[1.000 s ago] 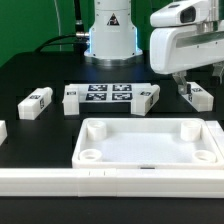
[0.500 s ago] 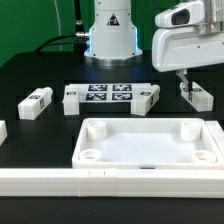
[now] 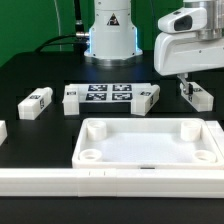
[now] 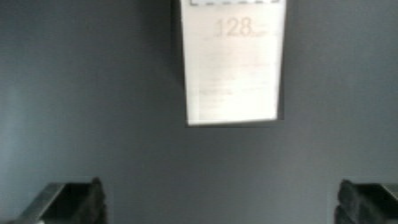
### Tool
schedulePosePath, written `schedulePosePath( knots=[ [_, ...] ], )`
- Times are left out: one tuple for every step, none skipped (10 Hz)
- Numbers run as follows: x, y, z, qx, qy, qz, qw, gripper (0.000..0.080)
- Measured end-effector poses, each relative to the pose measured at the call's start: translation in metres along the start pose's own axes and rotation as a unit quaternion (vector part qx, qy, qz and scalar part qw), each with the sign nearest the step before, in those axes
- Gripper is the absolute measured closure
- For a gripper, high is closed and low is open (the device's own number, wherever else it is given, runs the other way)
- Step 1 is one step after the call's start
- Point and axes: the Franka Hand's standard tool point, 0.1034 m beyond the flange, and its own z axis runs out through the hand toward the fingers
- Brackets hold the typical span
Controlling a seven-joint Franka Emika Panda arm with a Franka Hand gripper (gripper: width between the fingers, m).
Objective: Assemble desk
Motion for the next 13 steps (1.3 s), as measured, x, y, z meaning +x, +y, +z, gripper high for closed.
schedulePosePath(
  knots=[
    [0.002, -0.002, -0.002, -0.005, -0.028, 0.008, 1.0, 0.015],
    [-0.002, 0.001, -0.002, -0.012, -0.079, 0.009, 0.997, 0.015],
    [-0.001, 0.002, -0.003, -0.016, -0.118, 0.01, 0.993, 0.015],
    [0.0, 0.003, -0.002, -0.019, -0.141, 0.011, 0.99, 0.015],
    [-0.004, 0.005, -0.002, -0.024, -0.186, 0.013, 0.982, 0.015],
    [-0.004, 0.006, -0.001, -0.026, -0.216, 0.015, 0.976, 0.015],
    [-0.004, 0.01, 0.002, -0.03, -0.246, 0.018, 0.969, 0.015],
    [-0.005, 0.014, 0.004, -0.035, -0.307, 0.021, 0.951, 0.015],
    [0.0, 0.012, 0.008, -0.035, -0.327, 0.021, 0.944, 0.015],
    [-0.004, 0.01, 0.01, -0.039, -0.364, 0.018, 0.931, 0.015],
    [-0.004, 0.009, 0.013, -0.042, -0.397, 0.016, 0.917, 0.015],
    [-0.003, 0.011, 0.015, -0.043, -0.422, 0.017, 0.905, 0.015],
    [-0.004, 0.013, 0.019, -0.044, -0.45, 0.018, 0.892, 0.015]
  ],
)
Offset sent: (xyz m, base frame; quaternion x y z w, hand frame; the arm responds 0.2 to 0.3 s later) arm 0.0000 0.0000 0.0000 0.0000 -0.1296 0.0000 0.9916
